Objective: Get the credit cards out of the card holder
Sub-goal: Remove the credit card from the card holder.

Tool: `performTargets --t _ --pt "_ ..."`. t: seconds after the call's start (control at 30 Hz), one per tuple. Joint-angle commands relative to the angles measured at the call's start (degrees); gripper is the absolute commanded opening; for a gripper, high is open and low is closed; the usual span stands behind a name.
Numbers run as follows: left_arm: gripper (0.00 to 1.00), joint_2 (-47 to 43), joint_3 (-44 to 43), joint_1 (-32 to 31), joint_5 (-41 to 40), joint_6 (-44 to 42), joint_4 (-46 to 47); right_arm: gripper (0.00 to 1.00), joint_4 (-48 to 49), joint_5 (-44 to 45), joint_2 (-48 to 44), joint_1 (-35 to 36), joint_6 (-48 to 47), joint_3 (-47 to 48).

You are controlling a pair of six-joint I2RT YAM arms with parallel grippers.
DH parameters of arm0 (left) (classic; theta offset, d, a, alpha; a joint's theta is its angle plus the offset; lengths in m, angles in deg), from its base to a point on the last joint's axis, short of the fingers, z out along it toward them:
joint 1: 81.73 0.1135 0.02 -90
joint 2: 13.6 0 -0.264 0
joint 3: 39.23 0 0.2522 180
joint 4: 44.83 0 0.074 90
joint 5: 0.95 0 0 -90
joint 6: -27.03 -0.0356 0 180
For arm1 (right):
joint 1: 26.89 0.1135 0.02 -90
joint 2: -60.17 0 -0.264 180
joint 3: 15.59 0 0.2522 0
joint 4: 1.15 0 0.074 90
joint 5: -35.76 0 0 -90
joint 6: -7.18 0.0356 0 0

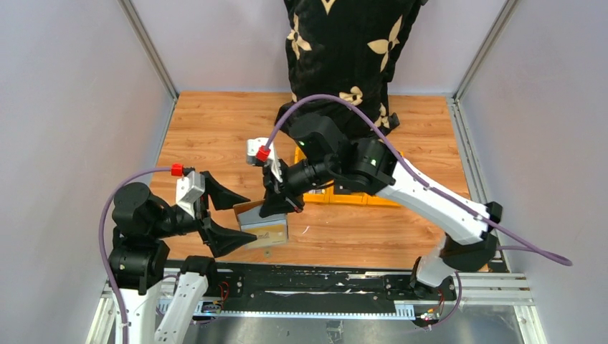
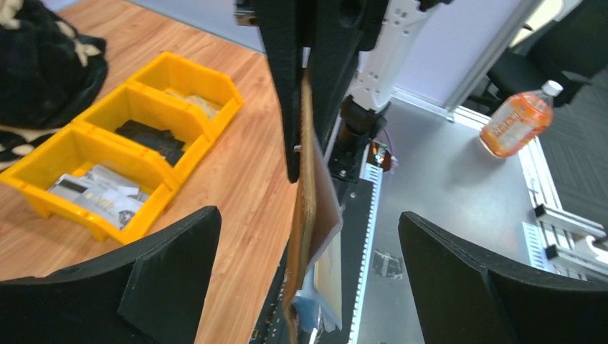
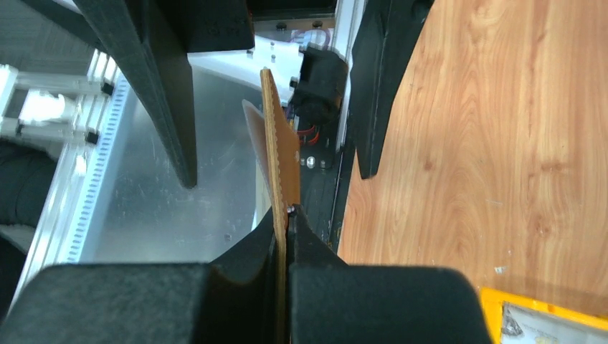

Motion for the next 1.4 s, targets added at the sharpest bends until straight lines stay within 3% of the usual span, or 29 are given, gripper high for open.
performTargets --t 0.0,0.1,0.17,0.23,0.4,0.53,0.67,0.77,0.87,1.03,1.13,1.23,1.37 --pt "1.0 -2.05 3.44 0.03 -8.92 6.48 3.61 0.0 28.29 4.53 -14.6 -0.55 10.8 -18.59" --pt "1.0 -6.23 9.73 -0.01 -10.72 21.27 17.71 0.0 49.87 8.78 -23.57 -0.78 17.58 -32.58" --pt "1.0 -8.57 14.14 0.01 -11.24 32.26 31.02 0.0 59.39 11.18 -27.1 -0.86 21.13 -38.55" --pt "1.0 -9.29 16.63 0.01 -11.89 40.17 36.97 0.0 64.79 12.79 -29.22 -0.87 23.69 -42.64" --pt "0.93 -7.52 15.03 -0.05 -10.51 46.71 41.76 0.0 73.14 16.17 -31.12 -0.87 29.22 -49.3" --pt "0.81 -7.45 14.09 -0.08 -9.65 47.38 42.7 0.0 80.37 19.46 -30.84 -0.78 32.34 -53.54" --pt "0.61 -7.86 14.62 -0.08 -8.22 47.32 43.06 0.0 87.91 22.65 -30.21 -0.78 35.56 -57.75" --pt "0.29 -7.89 15.28 -0.04 -7.31 45.69 42.74 0.0 90.63 24.01 -29.77 -0.78 36.74 -59.26" --pt "0.14 -7.29 14.7 -0.03 -7.48 41.26 37.05 0.01 88.29 24.22 -29.43 -0.78 36.72 -59.13" --pt "0.01 -3.83 7.78 -0.05 -7.01 21.78 19.2 0.42 68.6 17.71 -28.53 -2.34 31.23 -52.96" --pt "0.0 -0.6 2.29 -0.03 -5.2 8.64 6.45 0.54 50.27 10.69 -25.22 -4.37 24.57 -45.03" --pt "0.0 2.04 -1.28 -0.03 -1.29 0.31 -1.87 0.54 36.3 3.29 -20.6 -6.44 19.8 -37.43" --pt "0.0 2.42 -2.15 -0.03 1.18 -1.22 -3.46 0.4 28.31 -1.54 -17.14 -7.11 16.02 -31.11"
